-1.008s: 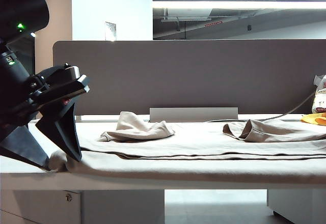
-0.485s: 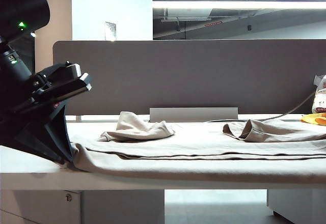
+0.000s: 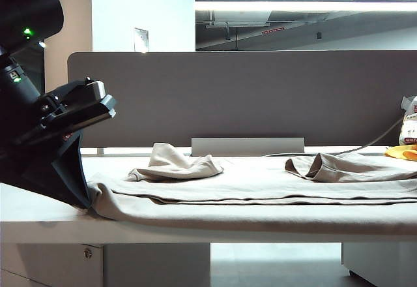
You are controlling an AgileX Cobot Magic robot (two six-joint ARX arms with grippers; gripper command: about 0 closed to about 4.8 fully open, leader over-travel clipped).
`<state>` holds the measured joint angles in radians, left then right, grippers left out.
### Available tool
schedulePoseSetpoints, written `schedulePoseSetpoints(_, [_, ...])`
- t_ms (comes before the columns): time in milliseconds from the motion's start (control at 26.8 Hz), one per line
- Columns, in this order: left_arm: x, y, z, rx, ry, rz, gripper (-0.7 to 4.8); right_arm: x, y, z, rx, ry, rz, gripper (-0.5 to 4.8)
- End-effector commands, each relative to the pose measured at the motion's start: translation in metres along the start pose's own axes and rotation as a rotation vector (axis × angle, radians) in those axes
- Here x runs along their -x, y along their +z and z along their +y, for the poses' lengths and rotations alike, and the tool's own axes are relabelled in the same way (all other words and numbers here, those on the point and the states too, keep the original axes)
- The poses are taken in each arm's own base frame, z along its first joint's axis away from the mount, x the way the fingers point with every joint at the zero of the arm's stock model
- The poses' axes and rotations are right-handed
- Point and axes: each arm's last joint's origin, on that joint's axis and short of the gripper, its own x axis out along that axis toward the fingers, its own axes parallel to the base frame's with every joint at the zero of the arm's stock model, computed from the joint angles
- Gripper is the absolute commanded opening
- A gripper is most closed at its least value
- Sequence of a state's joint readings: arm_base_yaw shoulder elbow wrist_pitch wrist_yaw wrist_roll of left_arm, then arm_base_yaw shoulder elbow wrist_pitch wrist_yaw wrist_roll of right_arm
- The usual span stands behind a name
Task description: Fold the bottom side of the T-shirt horizontally towards the center, about one-third of the way, then fold the sleeve back towards the center, creating a straight line along the edge of the T-shirt, and finally fold the bottom of the T-shirt up towards the top, creating a neat rectangle.
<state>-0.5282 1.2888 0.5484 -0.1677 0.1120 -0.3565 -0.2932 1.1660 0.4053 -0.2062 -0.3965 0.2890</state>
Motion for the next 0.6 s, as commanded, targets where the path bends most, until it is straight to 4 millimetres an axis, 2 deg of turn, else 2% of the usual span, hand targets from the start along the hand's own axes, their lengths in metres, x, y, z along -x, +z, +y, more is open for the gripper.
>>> schedulePoseSetpoints(37, [0.0,0.001,0.0,-0.026,-0.003,-0.019,-0.06,0.001,0.003,0.002,0.017,0.031,-0.019,-0.01])
schedulePoseSetpoints(411, [0.0,0.006,-0.002,-0.035,-0.02,-0.064,-0.06,0.001,0.006,0.004,0.013,0.07,-0.04,-0.01])
schedulePoseSetpoints(597, [0.001,0.009,-0.003,-0.046,-0.029,-0.094,-0.06,0.005,0.017,0.009,0.023,0.105,-0.077,-0.02])
